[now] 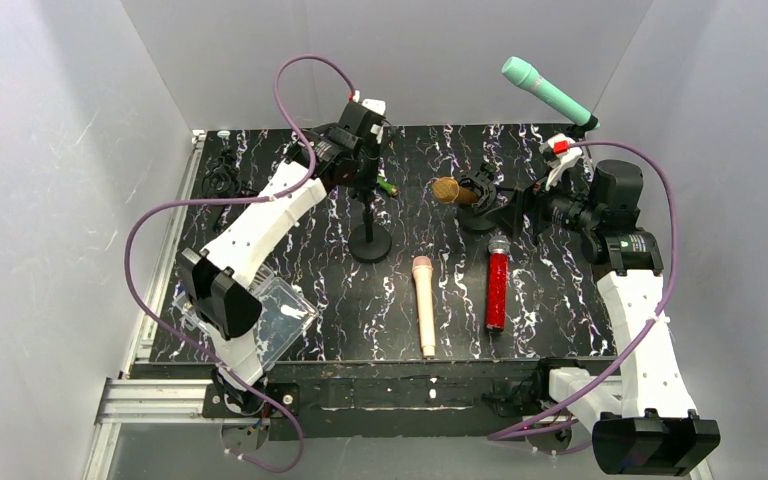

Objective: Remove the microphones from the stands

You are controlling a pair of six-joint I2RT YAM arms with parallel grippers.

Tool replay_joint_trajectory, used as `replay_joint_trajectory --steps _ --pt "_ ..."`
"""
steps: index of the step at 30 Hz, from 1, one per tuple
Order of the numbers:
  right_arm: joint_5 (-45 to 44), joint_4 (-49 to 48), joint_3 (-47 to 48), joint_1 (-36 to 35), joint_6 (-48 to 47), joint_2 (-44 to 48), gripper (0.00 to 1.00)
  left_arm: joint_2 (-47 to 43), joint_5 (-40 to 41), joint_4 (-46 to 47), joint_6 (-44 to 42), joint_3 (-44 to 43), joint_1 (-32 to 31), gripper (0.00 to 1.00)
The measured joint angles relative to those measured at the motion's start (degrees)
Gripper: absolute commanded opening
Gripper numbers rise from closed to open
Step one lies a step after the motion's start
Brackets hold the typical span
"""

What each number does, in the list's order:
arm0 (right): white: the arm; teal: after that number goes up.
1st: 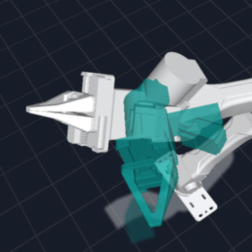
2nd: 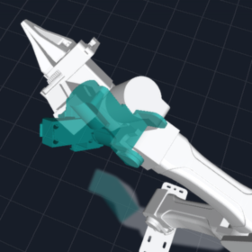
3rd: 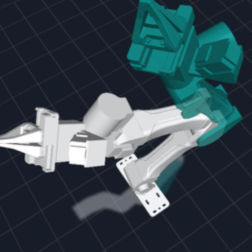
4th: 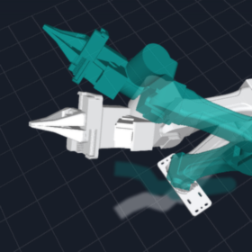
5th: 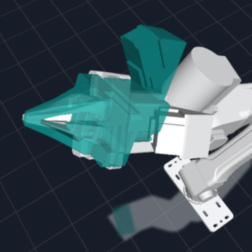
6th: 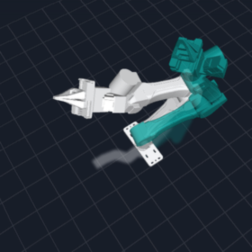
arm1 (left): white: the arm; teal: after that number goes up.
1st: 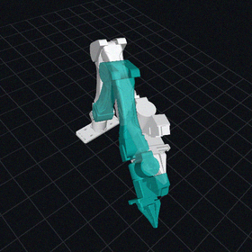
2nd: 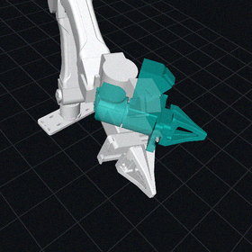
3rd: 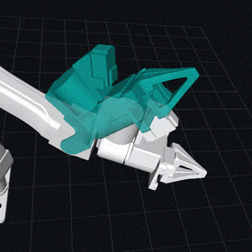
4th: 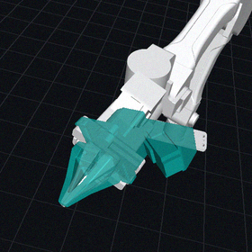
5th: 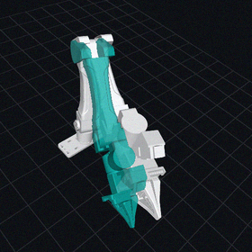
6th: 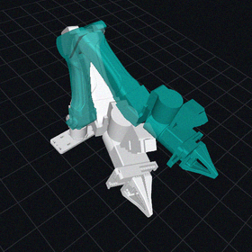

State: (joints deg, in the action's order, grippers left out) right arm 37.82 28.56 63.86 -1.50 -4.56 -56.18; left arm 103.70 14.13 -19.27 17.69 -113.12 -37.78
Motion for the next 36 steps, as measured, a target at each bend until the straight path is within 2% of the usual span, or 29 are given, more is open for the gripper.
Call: replay_joint_trajectory --steps 10,16,20,22,25,32,36 --pt "-0.11 0.0 0.0 0.0 -0.13 0.0 0.93 0.15 -1.36 3.15 -0.81 7.34 0.59 0.0" --pt "-0.11 0.0 0.0 0.0 -0.13 0.0 0.93 0.15 -2.21 3.58 -0.76 7.48 1.25 0.01" --pt "-0.13 0.0 0.0 0.0 -0.15 0.0 0.93 0.15 -2.75 3.56 -0.92 7.48 1.33 0.45" --pt "-0.13 0.0 0.0 0.0 -0.15 0.0 0.93 0.22 -3.5 2.75 -1.57 7.52 1.33 0.56" --pt "-0.13 0.0 -0.02 0.0 -0.15 0.0 0.93 0.98 -4.39 1.2 -1.92 7.76 1.22 0.65" --pt "-0.13 0.0 -0.02 0.0 -0.15 0.02 0.93 1.73 -5.42 -0.33 -2.34 8.41 1.22 0.65" --pt "-0.15 -0.04 -0.2 0.0 -0.15 0.13 0.93 2.08 -5.62 -0.33 -2.97 8.41 1.22 0.57"
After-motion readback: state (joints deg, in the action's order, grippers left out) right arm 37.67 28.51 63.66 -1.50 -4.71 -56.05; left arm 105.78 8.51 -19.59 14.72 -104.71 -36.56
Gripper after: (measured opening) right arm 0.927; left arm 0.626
